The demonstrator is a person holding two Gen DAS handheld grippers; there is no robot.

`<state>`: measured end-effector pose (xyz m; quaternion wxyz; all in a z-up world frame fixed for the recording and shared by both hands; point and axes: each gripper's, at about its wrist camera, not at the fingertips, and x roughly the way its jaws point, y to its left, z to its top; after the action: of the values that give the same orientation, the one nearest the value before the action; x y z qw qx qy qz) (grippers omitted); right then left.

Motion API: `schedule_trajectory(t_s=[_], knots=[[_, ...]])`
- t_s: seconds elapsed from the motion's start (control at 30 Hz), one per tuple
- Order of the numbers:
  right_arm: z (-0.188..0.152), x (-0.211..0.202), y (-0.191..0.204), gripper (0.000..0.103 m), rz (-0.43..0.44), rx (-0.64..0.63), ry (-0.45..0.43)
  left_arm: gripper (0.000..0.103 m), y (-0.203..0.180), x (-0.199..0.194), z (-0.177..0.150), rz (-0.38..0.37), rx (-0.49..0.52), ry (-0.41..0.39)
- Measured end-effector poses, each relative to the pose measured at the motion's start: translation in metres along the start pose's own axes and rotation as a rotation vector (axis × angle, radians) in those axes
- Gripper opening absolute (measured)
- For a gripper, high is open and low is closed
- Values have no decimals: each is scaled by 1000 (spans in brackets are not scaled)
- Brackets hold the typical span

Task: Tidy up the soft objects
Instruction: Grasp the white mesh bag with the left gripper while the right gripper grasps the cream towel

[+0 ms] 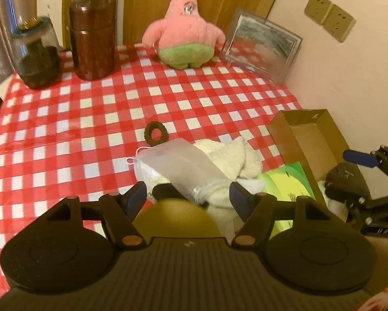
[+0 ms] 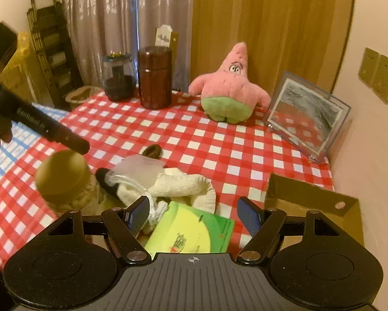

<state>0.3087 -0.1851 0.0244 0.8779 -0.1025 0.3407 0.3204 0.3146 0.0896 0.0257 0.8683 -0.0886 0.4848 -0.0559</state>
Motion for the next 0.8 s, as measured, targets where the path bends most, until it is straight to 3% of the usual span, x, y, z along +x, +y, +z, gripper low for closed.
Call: schedule_trajectory(t_s=[0.23, 0.47, 0.8], knots=[[13, 45, -20, 74, 10, -12, 48, 75, 6, 54, 35, -15, -51, 119], [23, 82, -36, 74, 25, -19, 85, 76, 8, 99, 52, -22, -88, 220], [19, 100, -52, 74, 7, 6, 92, 75, 5, 140, 64, -39, -121, 347]])
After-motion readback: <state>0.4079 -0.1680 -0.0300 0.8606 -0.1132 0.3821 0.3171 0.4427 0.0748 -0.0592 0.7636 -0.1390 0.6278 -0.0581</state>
